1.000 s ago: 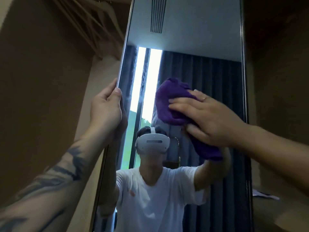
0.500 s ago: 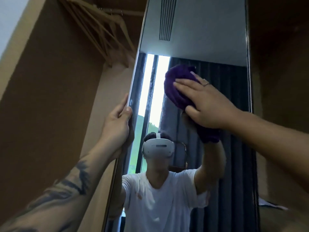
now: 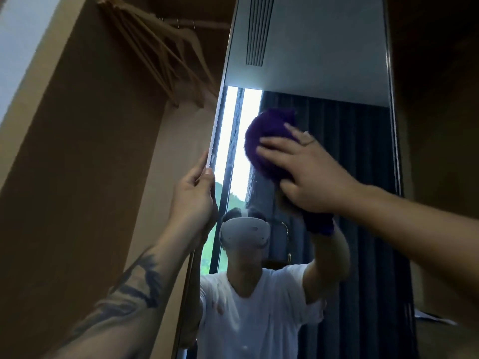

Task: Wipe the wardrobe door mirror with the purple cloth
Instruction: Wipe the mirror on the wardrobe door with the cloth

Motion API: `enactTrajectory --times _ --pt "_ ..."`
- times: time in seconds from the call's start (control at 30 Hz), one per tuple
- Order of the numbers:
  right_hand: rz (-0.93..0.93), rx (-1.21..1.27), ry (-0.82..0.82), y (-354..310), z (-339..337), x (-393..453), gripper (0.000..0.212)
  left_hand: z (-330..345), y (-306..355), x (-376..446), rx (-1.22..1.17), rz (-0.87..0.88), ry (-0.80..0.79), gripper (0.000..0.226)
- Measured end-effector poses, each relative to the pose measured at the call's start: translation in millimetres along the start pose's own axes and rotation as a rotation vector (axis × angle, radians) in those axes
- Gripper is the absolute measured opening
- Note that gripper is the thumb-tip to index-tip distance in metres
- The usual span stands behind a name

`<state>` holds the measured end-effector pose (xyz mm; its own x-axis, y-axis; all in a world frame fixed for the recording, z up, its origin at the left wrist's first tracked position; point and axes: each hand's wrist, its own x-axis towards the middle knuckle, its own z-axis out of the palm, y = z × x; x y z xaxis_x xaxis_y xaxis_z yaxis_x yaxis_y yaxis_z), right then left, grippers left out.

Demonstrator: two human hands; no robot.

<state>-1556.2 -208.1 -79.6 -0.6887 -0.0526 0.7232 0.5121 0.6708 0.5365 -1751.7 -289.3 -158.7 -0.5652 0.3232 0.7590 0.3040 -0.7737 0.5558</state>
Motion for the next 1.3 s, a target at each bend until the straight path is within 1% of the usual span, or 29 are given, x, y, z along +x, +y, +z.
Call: enactTrajectory --times 0.07,0.1,0.13,0.17,0.2,0.27,0.33,0.37,0.4,0.43,0.47,0.5,0.53,0.57,0.67,0.7,0.73,0.77,0.8,0.87,0.93,0.97,1.0,1.1,1.13,1.17,1.2,1.27,1.3 --pt "-0.267 -0.080 -0.062 -19.2 13.0 -25.1 0.073 -0.1 -0.1 -1.9 -0.007 0.015 -0.011 0.040" --pt "-0.361 -0.120 -0.088 -20.7 14.3 -32.2 0.070 -0.1 -0.8 -2.4 -0.025 0.017 -0.011 0.039" --pt "-0.418 -0.151 -0.086 -13.9 12.7 -31.6 0.068 0.7 -0.7 -3.9 -0.035 0.024 0.001 0.040" --pt "-0.410 -0.171 -0.064 -3.9 9.6 -25.3 0.067 1.2 -0.3 -4.7 -0.040 0.037 0.015 0.040" --pt "-0.336 -0.162 -0.047 5.2 5.2 -16.2 0.068 1.6 0.8 -5.6 -0.045 0.052 0.023 0.040" --pt "-0.114 -0.085 0.012 15.0 -2.5 7.0 0.072 3.4 2.7 -4.6 -0.089 0.030 0.024 0.041" --pt "0.047 0.001 0.068 -1.4 -2.9 17.4 0.074 3.6 3.7 -5.4 -0.138 -0.014 0.022 0.041" --pt "0.039 -0.013 0.088 -15.1 4.1 13.5 0.072 2.7 3.3 -5.1 -0.153 -0.025 0.028 0.041" --pt "-0.050 -0.056 0.096 -28.3 14.8 3.2 0.069 2.4 2.5 -4.2 -0.171 -0.028 0.025 0.041" --pt "-0.185 -0.119 0.087 -37.4 24.7 -9.6 0.065 2.0 0.7 -2.4 -0.203 -0.030 0.017 0.042" --pt "-0.313 -0.162 0.039 -43.0 28.6 -20.3 0.063 2.1 -0.6 -2.2 -0.242 -0.049 0.013 0.042" --pt "-0.398 -0.185 0.000 -41.4 27.2 -22.9 0.063 1.9 -1.3 -2.6 -0.275 -0.067 0.010 0.042" --pt "-0.425 -0.193 0.005 -33.2 22.2 -16.6 0.063 1.7 -2.6 -1.7 -0.285 -0.076 0.007 0.042" --pt "-0.388 -0.181 0.028 -25.7 16.1 -5.1 0.063 2.3 -4.6 0.5 -0.281 -0.072 0.013 0.042" --pt "-0.085 -0.075 0.089 -20.5 3.8 31.2 0.068 3.7 -2.3 -0.3 -0.265 -0.036 0.060 0.041" --pt "-0.014 -0.038 0.097 -26.3 4.4 34.2 0.069 3.6 -1.0 -0.8 -0.274 -0.038 0.067 0.039" --pt "0.014 -0.016 0.097 -34.9 8.0 30.7 0.068 2.5 0.2 -1.7 -0.284 -0.050 0.075 0.034" --pt "-0.018 -0.014 0.084 -44.6 15.1 20.6 0.066 0.7 1.8 -3.9 -0.315 -0.074 0.067 0.028" --pt "-0.109 -0.033 0.068 -54.4 23.9 6.6 0.064 -0.7 3.2 -6.1 -0.363 -0.105 0.053 0.025" --pt "-0.323 -0.089 0.004 -66.6 38.9 -17.9 0.060 -2.7 5.6 -10.5 -0.406 -0.155 0.007 0.035" --pt "-0.441 -0.159 -0.067 -57.1 35.0 -13.6 0.062 -2.2 3.5 -13.9 -0.416 -0.174 -0.007 0.051" --pt "-0.421 -0.174 -0.053 -47.4 28.6 -1.3 0.063 -1.4 4.2 -14.0 -0.432 -0.160 0.000 0.056" --pt "-0.339 -0.164 -0.029 -37.6 21.8 13.5 0.064 -0.9 4.4 -12.7 -0.439 -0.144 0.004 0.057" --pt "0.031 -0.029 0.105 -25.1 6.3 45.1 0.070 -1.6 4.1 -11.0 -0.435 -0.150 -0.057 0.055" --pt "0.079 -0.001 0.142 -31.9 8.5 45.6 0.071 -3.1 4.9 -11.5 -0.423 -0.157 -0.061 0.054" --pt "0.056 0.011 0.157 -42.9 16.3 40.0 0.070 -4.5 4.3 -11.6 -0.423 -0.156 -0.057 0.055" --pt "-0.028 0.018 0.140 -56.0 25.1 27.6 0.069 -5.7 1.6 -9.8 -0.429 -0.153 -0.054 0.056" --pt "-0.285 -0.011 0.050 -75.8 40.9 -5.0 0.064 -6.1 1.5 -10.1 -0.419 -0.172 -0.044 0.061" --pt "-0.386 -0.042 -0.011 -79.9 42.7 -18.3 0.063 -5.9 3.6 -12.2 -0.408 -0.208 -0.041 0.060"
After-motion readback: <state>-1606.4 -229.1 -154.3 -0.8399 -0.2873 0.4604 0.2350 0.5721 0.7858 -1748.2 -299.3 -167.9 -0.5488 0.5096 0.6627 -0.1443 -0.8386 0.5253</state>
